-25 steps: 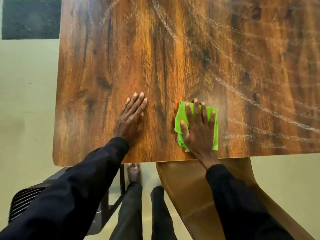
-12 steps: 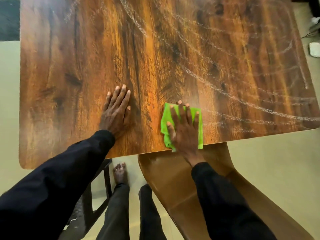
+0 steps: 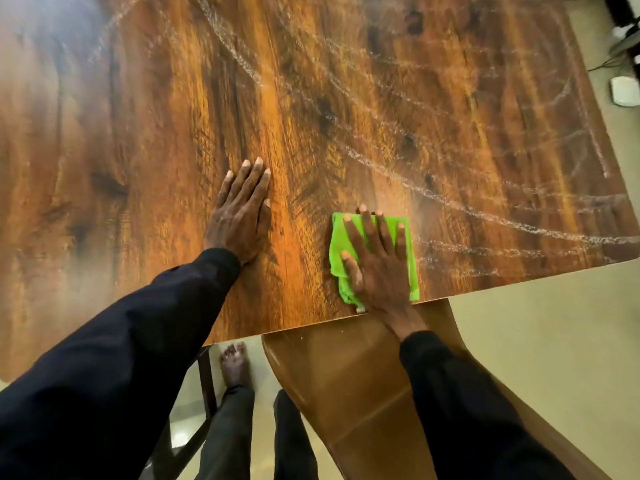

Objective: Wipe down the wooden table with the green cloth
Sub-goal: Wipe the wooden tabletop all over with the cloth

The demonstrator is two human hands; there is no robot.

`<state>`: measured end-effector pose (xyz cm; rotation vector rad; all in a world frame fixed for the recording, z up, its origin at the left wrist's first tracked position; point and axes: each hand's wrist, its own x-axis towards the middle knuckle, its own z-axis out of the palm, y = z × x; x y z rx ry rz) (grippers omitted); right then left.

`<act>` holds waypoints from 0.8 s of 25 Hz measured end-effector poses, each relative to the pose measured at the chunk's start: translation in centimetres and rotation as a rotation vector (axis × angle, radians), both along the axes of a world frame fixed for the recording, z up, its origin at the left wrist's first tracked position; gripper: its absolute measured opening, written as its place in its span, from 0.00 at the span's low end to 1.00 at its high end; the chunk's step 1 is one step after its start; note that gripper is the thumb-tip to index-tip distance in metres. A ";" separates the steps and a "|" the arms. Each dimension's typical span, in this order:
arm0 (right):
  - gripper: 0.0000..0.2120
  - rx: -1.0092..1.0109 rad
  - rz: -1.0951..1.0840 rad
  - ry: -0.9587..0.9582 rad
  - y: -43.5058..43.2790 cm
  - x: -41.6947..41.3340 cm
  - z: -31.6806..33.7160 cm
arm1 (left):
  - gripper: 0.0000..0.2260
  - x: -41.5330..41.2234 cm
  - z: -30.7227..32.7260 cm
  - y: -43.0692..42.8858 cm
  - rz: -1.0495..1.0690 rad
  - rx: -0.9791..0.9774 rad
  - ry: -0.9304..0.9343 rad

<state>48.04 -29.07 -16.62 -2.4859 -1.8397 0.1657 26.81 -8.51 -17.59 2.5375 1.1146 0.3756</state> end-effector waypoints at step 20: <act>0.33 -0.025 0.175 0.025 16.8 0.2 -0.1 | 0.24 0.5 -0.3 0.4 0.041 0.072 -0.046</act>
